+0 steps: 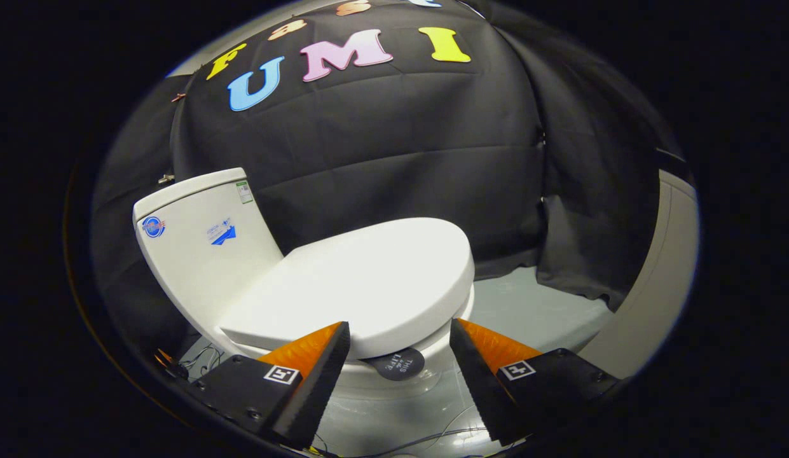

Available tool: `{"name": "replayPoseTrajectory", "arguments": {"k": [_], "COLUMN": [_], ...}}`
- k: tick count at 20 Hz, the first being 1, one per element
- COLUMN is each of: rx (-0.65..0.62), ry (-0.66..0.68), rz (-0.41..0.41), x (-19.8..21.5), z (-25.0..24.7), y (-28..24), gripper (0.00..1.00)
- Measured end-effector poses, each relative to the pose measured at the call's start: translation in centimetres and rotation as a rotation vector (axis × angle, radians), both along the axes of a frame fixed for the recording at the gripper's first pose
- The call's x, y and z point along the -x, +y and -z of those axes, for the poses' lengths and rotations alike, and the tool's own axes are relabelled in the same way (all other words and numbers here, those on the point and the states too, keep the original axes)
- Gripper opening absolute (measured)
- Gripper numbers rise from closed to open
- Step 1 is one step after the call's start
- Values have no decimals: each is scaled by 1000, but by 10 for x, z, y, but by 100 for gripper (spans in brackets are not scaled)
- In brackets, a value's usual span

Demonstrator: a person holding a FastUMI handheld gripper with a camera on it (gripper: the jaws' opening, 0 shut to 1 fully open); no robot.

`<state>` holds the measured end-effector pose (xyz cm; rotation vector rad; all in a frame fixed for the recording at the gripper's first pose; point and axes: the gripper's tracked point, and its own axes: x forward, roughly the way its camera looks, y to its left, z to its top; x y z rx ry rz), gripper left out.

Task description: Open the toilet lid.

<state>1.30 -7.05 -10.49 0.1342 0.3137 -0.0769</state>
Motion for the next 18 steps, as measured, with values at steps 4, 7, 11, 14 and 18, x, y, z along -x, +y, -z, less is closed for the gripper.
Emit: {"name": "replayPoseTrajectory", "arguments": {"k": [4,7,11,14,18], "rx": [-137,-306,-548,-710,-780], "ry": [80,134,169,176,170], "rz": [58,76,74,63,24], "x": [5,4,2,-1,-3], "z": [23,44,58,56,51], "y": [-21,-22,-13,-3,2], "gripper": [98,98,82,82,44]}}
